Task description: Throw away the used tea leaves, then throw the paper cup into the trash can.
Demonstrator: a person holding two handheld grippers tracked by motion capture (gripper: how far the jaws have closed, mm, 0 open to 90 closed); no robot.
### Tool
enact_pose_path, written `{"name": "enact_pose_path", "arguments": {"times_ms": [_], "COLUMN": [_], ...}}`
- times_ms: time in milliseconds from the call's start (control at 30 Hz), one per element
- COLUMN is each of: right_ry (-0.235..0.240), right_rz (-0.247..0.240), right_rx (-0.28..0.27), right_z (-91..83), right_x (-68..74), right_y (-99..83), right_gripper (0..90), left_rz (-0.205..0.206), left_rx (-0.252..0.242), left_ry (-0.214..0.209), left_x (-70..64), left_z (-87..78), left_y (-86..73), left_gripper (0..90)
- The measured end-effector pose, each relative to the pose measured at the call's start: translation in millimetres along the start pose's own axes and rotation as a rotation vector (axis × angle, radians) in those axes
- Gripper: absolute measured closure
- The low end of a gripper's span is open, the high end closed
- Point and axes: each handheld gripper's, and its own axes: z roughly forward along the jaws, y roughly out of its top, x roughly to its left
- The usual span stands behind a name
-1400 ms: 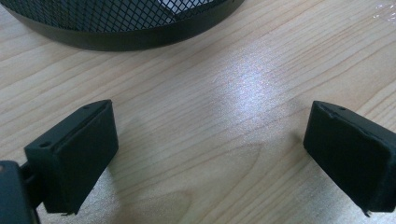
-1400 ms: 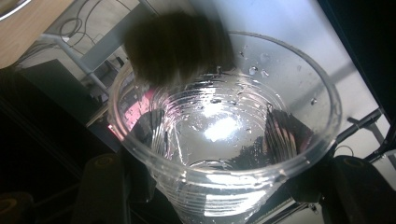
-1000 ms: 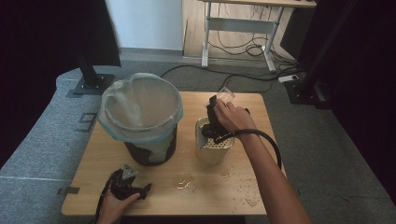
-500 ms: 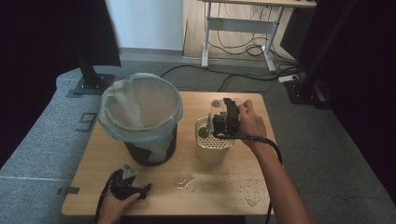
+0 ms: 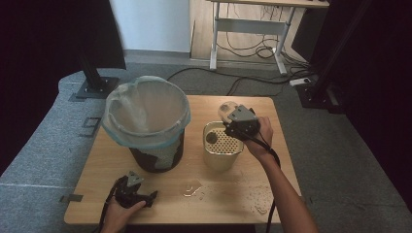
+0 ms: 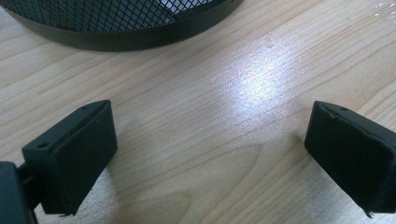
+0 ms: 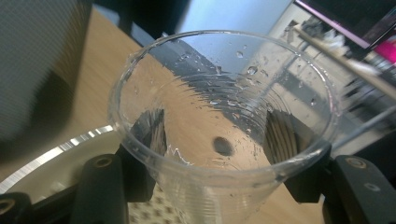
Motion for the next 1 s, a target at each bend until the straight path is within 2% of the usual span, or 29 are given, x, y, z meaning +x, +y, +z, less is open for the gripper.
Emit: {"name": "enact_pose_path", "arguments": {"times_ms": [167,400,567,633,700,900,1000], "right_ry": [0.048,0.084,0.088,0.090,0.087,0.092,0.102], "right_rz": [0.133,0.250,0.255,0.275,0.300,0.331,0.338], "right_rx": [-0.028,-0.055,-0.061,-0.072,-0.094,-0.152,-0.201], "right_z": [0.9,1.6,1.3,0.5,-0.4,-3.4,-7.3], "right_x": [-5.1,-8.3,-6.6,-6.7,-7.5,-6.6,-3.6], "right_y": [-7.1,-12.4,-9.9,-5.7,1.4,28.4,50.9], "right_gripper": [38.7,38.7,38.7,38.6,38.6,38.6,38.6], "left_rz": [0.001,0.005,0.003,0.004,0.005,0.006,0.004], "left_rx": [0.000,0.000,0.000,0.000,0.001,0.002,0.000], "left_ry": [-0.001,0.000,-0.004,-0.005,-0.005,-0.005,-0.004], "left_x": [-0.1,0.1,-0.4,-0.4,-0.4,-0.4,-0.6], "left_z": [0.0,-0.1,-0.1,0.2,0.2,0.1,0.2], "left_y": [0.0,0.0,-0.1,0.1,0.3,0.3,0.2], "left_gripper": [2.0,2.1,2.1,1.9,1.8,1.8,1.8]}}
